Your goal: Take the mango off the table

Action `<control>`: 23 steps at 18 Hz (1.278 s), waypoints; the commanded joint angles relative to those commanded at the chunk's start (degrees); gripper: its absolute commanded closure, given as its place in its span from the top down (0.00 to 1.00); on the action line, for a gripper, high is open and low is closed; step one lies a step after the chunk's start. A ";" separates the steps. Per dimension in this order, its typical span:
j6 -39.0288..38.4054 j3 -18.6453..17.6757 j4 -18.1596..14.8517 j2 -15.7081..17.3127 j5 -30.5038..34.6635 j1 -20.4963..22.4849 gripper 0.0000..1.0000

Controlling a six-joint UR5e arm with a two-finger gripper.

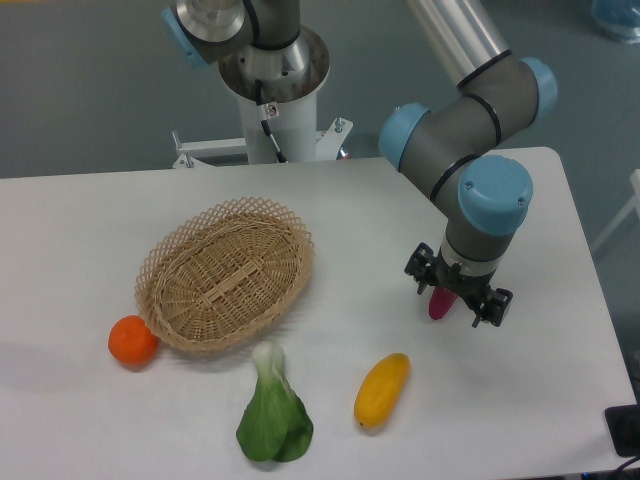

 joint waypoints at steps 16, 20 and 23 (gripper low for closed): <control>-0.88 -0.09 0.52 -0.70 -0.17 -0.26 1.00; -0.88 -0.09 0.97 -1.23 -1.49 -1.05 1.00; -1.40 -0.09 0.97 -1.85 -4.56 -1.05 1.00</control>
